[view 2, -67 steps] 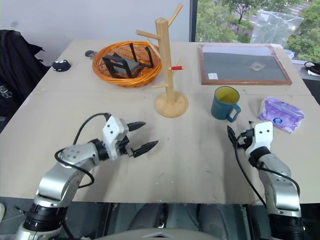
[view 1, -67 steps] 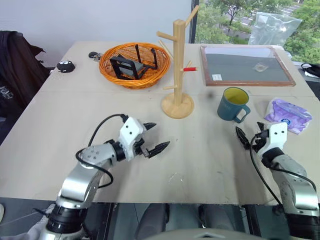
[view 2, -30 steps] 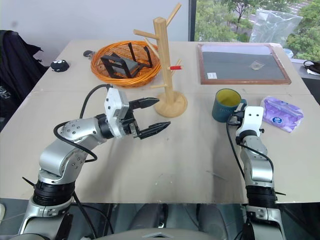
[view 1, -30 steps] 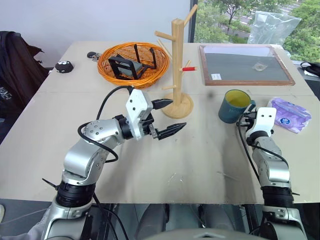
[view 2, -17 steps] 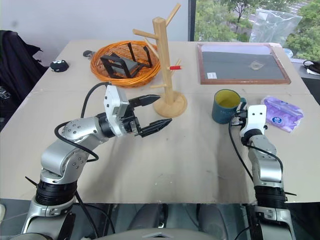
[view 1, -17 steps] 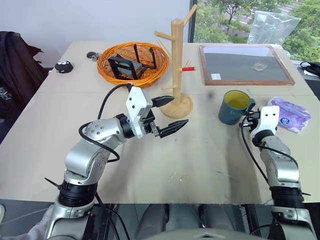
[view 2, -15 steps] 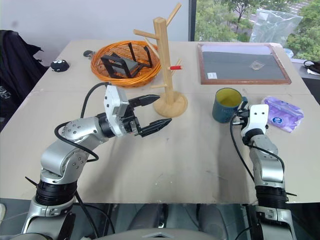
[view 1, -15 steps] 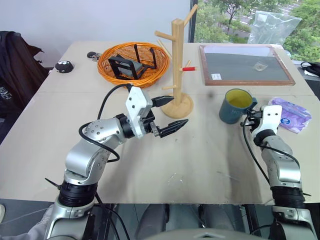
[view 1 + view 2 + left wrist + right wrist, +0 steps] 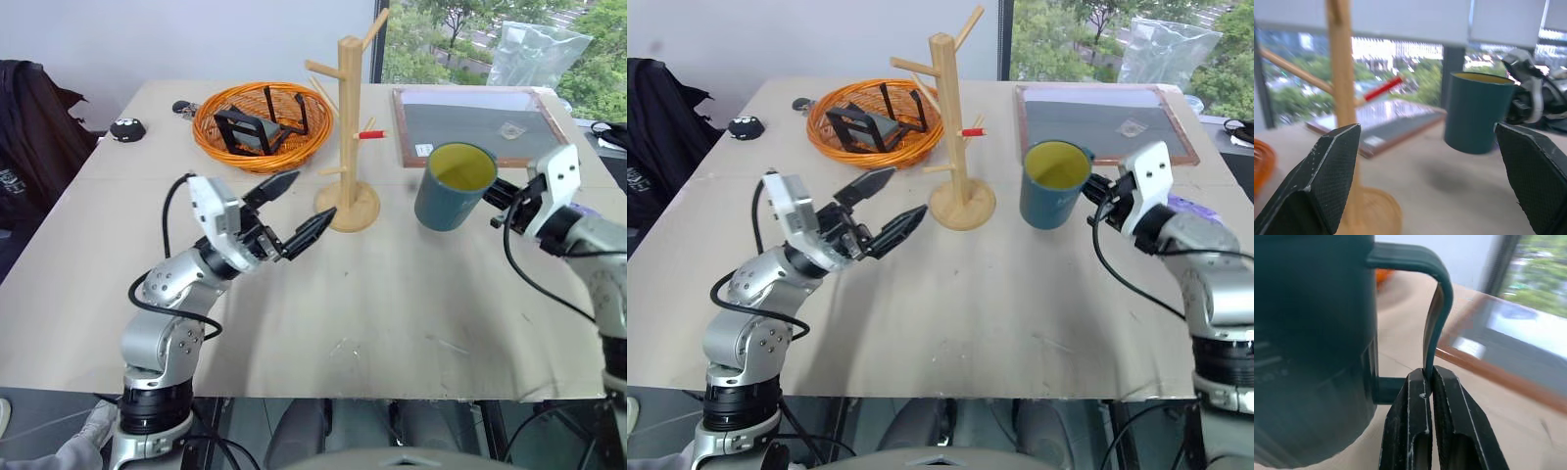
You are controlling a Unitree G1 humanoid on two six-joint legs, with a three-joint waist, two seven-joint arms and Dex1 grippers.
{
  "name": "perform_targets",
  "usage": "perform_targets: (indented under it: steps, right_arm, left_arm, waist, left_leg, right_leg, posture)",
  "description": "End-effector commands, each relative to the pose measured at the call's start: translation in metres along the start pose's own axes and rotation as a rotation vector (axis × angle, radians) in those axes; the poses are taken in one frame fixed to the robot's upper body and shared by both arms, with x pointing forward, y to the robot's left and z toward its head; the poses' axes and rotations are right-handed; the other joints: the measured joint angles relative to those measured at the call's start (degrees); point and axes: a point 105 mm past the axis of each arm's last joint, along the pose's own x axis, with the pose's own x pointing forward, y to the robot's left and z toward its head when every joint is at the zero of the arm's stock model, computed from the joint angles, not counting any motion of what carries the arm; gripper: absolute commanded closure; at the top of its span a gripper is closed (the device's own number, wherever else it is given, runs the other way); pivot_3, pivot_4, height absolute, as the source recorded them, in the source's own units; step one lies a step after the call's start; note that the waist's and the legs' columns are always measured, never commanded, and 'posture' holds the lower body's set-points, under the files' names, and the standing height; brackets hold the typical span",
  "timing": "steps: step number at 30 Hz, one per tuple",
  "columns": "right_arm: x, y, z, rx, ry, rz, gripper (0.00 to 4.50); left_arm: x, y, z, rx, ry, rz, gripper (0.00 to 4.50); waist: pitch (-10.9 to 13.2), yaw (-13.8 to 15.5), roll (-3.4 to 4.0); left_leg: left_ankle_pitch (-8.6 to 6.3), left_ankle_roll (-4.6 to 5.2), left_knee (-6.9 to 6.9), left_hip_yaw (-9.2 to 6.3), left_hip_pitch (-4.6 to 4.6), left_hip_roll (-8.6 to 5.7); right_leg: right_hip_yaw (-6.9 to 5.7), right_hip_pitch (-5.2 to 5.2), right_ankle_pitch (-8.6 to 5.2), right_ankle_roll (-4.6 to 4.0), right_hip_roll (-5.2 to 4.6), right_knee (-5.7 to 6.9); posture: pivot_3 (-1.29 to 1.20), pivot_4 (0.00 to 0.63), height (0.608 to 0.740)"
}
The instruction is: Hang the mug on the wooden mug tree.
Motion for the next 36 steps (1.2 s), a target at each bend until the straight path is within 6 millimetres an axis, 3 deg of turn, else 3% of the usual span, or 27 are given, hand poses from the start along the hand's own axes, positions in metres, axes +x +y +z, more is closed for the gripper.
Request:
perform_targets:
  steps: [1,10,22,29,35,36]
  right_arm:
    - [0.01,0.01,0.039,-0.087,-0.02,0.169,4.46]
    - [0.047,0.012,0.064,-0.293,0.092,0.354,4.46]
    - [0.084,0.014,0.083,-0.359,0.117,0.413,4.46]
    - [0.092,0.022,0.089,-0.387,0.115,0.44,4.46]
    - [0.094,0.024,0.092,-0.411,0.109,0.449,4.46]
    - [0.094,0.024,0.092,-0.413,0.108,0.448,4.22]
  left_arm:
    - [-0.007,-0.007,0.011,0.047,-0.074,0.043,0.0]
    - [-0.02,-0.022,-0.001,0.05,-0.048,0.095,0.0]
    - [-0.029,-0.026,-0.003,0.053,-0.035,0.141,0.0]
    - [-0.033,-0.023,-0.003,0.061,-0.031,0.154,0.0]
    - [-0.03,-0.022,-0.003,0.06,-0.04,0.145,0.0]
    - [-0.029,-0.022,-0.003,0.06,-0.04,0.143,0.0]
  waist:
    - [0.0,-0.2,-0.01]
    - [0.0,0.2,-0.09]
    - [0.1,0.2,-0.05]
    - [0.1,0.1,-0.05]
    - [0.1,0.1,-0.05]
    - [0.1,0.1,-0.05]
  left_leg:
    - [0.0,0.0,-0.02,0.03,0.0,0.01]
    - [0.04,-0.07,0.03,-0.12,-0.16,0.02]
    - [0.05,-0.1,-0.03,-0.22,-0.24,0.07]
    - [0.07,-0.13,0.04,-0.22,-0.92,0.05]
    - [0.07,-0.13,0.0,-0.21,-0.96,0.03]
    - [0.07,-0.13,0.0,-0.21,-0.96,0.02]
  right_leg:
    - [0.02,-0.02,0.0,0.0,0.0,-0.02]
    - [-0.12,-0.04,0.01,0.0,-0.11,-0.08]
    - [-0.19,-0.17,0.0,-0.02,-0.09,-0.08]
    - [-0.18,-0.9,0.02,-0.02,-0.11,0.03]
    - [-0.18,-0.94,0.02,-0.02,-0.12,0.01]
    - [-0.18,-0.94,0.02,-0.02,-0.12,0.01]
  posture:
    - [0.0,0.15,0.74]
    - [0.0,0.15,0.74]
    - [0.0,0.15,0.74]
    - [0.0,0.15,0.74]
    - [0.0,0.15,0.74]
    - [0.0,0.15,0.74]
